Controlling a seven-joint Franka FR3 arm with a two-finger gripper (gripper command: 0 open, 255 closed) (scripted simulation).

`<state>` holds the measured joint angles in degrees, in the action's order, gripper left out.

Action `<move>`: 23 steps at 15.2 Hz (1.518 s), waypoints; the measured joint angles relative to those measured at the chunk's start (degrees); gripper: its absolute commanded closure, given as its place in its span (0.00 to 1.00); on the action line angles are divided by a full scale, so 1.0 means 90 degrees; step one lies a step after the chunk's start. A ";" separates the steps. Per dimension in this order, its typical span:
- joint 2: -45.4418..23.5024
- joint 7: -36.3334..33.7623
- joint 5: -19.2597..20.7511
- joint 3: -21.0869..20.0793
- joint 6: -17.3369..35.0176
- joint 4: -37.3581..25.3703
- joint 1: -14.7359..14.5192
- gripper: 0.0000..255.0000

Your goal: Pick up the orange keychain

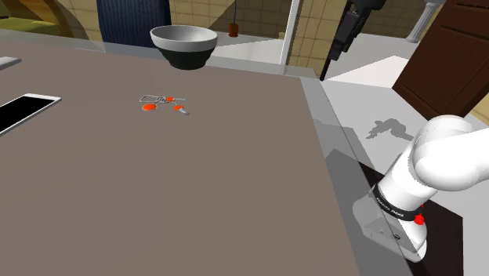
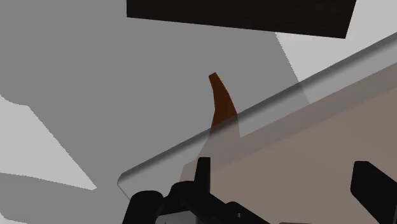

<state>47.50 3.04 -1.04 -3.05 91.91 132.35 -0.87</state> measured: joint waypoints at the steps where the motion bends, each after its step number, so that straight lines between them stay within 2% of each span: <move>1: 0.0000 0.0000 0.0000 0.0000 0.0000 0.0000 0.0000 0.00; 13: -0.2424 0.0682 -0.0267 -0.0478 0.0891 -0.1396 -0.0646 0.00; 23: -0.4567 0.1219 -0.0217 -0.1030 0.1008 -0.3279 -0.1132 0.00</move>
<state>6.40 14.01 -2.99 -12.32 100.98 102.83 -11.05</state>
